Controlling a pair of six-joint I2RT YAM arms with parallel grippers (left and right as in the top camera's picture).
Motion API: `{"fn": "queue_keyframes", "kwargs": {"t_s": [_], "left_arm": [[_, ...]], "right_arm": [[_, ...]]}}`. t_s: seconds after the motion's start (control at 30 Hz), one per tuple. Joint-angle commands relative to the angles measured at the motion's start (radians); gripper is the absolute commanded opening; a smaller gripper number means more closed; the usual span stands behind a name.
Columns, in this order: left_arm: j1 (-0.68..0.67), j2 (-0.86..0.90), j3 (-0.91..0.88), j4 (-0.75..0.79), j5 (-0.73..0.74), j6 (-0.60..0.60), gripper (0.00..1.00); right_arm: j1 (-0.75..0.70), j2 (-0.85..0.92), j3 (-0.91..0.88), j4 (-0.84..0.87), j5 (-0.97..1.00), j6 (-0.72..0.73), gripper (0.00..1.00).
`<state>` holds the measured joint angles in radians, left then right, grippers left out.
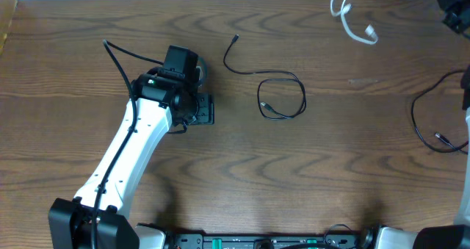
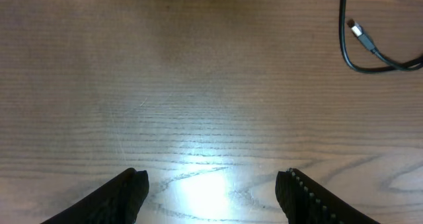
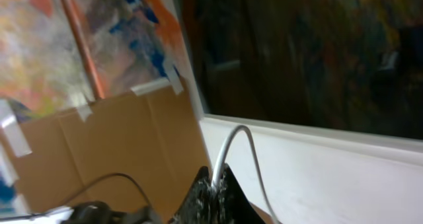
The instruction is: Untangle cables
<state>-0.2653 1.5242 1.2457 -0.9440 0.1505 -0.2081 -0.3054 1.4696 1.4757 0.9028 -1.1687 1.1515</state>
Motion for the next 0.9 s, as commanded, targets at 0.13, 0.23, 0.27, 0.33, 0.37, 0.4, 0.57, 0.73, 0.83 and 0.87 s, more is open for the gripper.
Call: {"fn": "queue_keyframes", "kwargs": {"t_s": [0.13, 0.23, 0.27, 0.33, 0.37, 0.4, 0.57, 0.73, 0.83, 0.87], "left_arm": [[0.000, -0.007, 0.010, -0.005, -0.013, 0.013, 0.68], [0.000, -0.007, 0.010, -0.005, -0.013, 0.013, 0.68], [0.000, -0.007, 0.010, -0.005, -0.013, 0.013, 0.68], [0.000, -0.007, 0.010, -0.005, -0.013, 0.013, 0.68], [0.000, -0.007, 0.010, -0.005, -0.013, 0.013, 0.68], [0.000, -0.007, 0.010, -0.005, -0.013, 0.013, 0.68], [0.000, -0.007, 0.010, -0.005, -0.013, 0.013, 0.68], [0.000, -0.007, 0.010, -0.013, -0.013, 0.012, 0.68], [0.000, -0.007, 0.010, -0.017, -0.013, 0.013, 0.68], [0.000, -0.007, 0.010, -0.017, -0.013, 0.013, 0.68]], "right_arm": [[0.003, -0.003, 0.003, -0.222, 0.074, 0.083, 0.01], [0.003, -0.003, 0.003, -0.510, 0.084, -0.140, 0.01], [0.003, -0.003, 0.003, -0.637, 0.103, -0.237, 0.01], [0.003, -0.003, 0.003, -0.858, 0.167, -0.409, 0.01], [0.003, -0.003, 0.003, -0.927, 0.198, -0.463, 0.01], [0.003, -0.003, 0.003, -1.017, 0.252, -0.534, 0.01], [0.003, -0.003, 0.004, -1.268, 0.525, -0.731, 0.01], [-0.003, -0.003, 0.065, -1.363, 0.629, -0.771, 0.01], [-0.003, 0.011, 0.155, -1.485, 0.727, -0.846, 0.01], [-0.003, 0.019, 0.190, -1.536, 0.770, -0.873, 0.01]]}}
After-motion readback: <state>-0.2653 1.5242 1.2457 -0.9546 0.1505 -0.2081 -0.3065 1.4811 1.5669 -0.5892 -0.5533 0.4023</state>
